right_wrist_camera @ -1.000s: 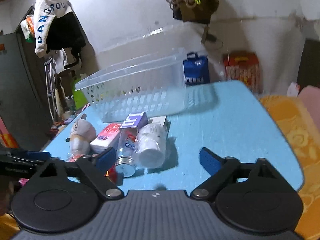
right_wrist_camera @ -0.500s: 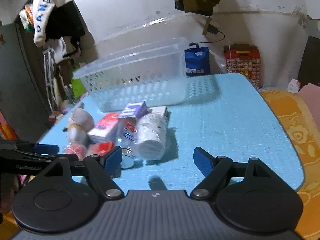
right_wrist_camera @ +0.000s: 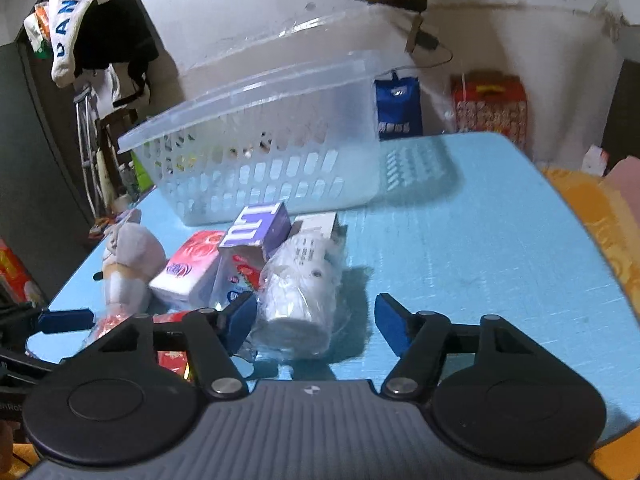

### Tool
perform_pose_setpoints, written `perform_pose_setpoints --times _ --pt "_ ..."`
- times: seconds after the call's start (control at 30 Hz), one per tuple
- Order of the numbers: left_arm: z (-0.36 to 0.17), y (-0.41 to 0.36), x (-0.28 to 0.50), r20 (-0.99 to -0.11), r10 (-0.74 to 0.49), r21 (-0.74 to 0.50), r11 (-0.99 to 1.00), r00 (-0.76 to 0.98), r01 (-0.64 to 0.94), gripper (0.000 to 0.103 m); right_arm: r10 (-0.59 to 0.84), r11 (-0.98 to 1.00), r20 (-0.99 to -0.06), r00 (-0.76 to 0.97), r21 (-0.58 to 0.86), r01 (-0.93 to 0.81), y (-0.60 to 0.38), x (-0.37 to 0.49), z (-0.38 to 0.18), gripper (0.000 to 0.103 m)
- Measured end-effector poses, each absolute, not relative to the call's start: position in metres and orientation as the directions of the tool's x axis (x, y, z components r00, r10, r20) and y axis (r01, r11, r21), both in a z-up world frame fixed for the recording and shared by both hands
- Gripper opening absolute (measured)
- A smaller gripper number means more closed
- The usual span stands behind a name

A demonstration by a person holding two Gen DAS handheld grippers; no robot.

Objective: Organize objects
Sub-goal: 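Grasp the white wrapped roll with the right tool while the left tool grasps the red candy bag, then carry the roll and candy bag over the clear basket and open both tools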

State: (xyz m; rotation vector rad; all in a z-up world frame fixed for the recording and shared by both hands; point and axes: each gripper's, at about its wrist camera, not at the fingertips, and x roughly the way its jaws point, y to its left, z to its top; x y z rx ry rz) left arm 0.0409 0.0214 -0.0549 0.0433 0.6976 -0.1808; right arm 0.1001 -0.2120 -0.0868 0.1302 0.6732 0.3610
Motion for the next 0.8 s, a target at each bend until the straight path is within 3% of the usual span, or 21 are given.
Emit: perform_pose_setpoints --times 0.07,0.1,0.13,0.2,0.23,0.8 --pt "-0.056 0.021 0.042 -0.64 -0.142 -0.012 0.985 0.756 0.175 0.084 0.373 0.928 -0.586 0.719 0.236 -0.289 -0.211 0.101 -0.088 0.06" --pt "-0.057 0.02 0.043 -0.64 -0.138 -0.006 0.985 0.756 0.174 0.084 0.384 0.923 -0.585 0.714 0.242 -0.299 -0.211 0.101 -0.088 0.049" --pt "-0.057 0.02 0.043 -0.641 -0.139 -0.005 0.984 0.755 0.177 0.083 0.396 0.918 -0.591 0.702 0.251 -0.306 -0.211 0.102 -0.087 0.049" --pt "-0.056 0.022 0.042 -0.638 -0.16 -0.016 0.981 0.753 0.195 0.06 0.4 0.917 -0.592 0.7 0.256 -0.307 -0.211 0.099 -0.086 0.049" --pt "-0.055 0.023 0.041 -0.639 -0.167 -0.025 0.98 0.751 0.197 0.055 0.399 0.917 -0.595 0.698 0.252 -0.31 -0.209 0.099 -0.086 0.049" --pt "-0.019 0.052 0.02 -0.502 -0.218 -0.087 0.975 0.837 0.202 0.054 0.335 0.941 -0.519 0.786 0.15 -0.302 -0.213 0.079 -0.063 0.048"
